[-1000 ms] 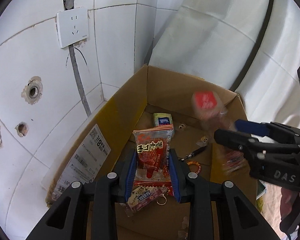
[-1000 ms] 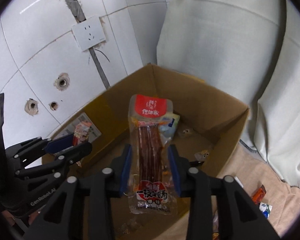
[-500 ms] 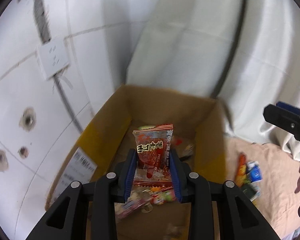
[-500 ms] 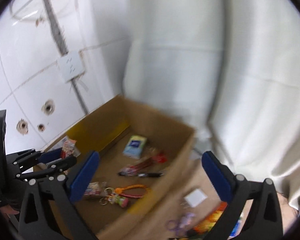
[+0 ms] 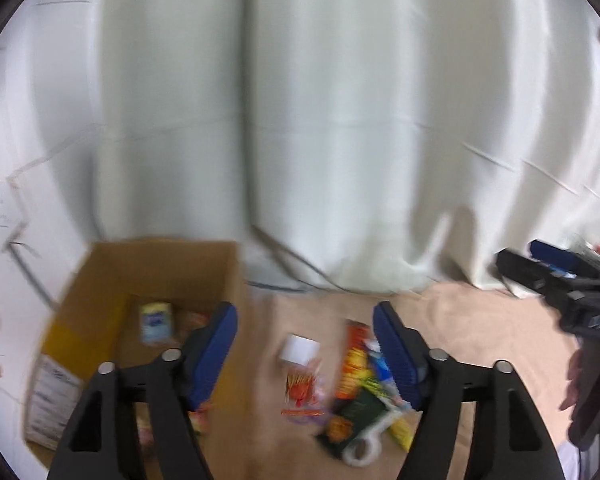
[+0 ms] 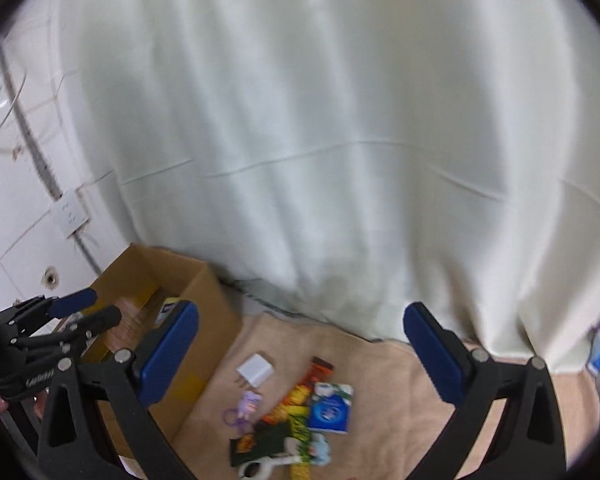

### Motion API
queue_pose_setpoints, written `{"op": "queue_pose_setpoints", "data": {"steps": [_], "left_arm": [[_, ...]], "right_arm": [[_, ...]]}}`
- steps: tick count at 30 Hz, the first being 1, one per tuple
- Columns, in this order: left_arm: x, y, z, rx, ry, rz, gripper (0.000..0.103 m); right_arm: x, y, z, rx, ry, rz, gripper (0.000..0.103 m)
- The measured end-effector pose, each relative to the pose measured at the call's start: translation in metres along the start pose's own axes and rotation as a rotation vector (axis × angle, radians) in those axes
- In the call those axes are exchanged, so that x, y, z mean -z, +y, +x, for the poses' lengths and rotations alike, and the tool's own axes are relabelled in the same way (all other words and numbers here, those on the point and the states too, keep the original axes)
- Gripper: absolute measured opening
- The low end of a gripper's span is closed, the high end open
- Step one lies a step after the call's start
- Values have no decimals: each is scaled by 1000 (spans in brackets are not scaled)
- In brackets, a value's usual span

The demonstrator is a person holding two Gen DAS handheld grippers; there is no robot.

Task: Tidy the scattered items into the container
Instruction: 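Open the left gripper to drop the red snack packet into the box, then move both open grippers back from the box to the pile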

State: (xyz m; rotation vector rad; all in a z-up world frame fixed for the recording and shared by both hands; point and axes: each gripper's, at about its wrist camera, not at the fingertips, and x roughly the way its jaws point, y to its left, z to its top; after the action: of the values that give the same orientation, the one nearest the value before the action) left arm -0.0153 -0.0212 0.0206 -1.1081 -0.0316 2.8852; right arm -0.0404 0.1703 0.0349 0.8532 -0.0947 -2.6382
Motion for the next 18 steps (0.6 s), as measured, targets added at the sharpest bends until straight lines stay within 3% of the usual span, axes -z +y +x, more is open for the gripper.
{"op": "queue_pose_setpoints", "data": {"steps": [7, 11, 14, 18], "left_arm": [[48, -29, 44, 99, 138, -55, 73], [83, -36, 72, 82, 212, -8, 73], [100, -37, 81, 71, 239, 6, 73], [113, -33, 78, 63, 208, -3, 73]], "right_arm": [[49, -41, 1, 113, 123, 86, 103], [87, -55, 13, 124, 222, 157, 103], [109, -60, 21, 119, 273, 191, 103], [135, -61, 34, 112, 328, 235, 103]]}}
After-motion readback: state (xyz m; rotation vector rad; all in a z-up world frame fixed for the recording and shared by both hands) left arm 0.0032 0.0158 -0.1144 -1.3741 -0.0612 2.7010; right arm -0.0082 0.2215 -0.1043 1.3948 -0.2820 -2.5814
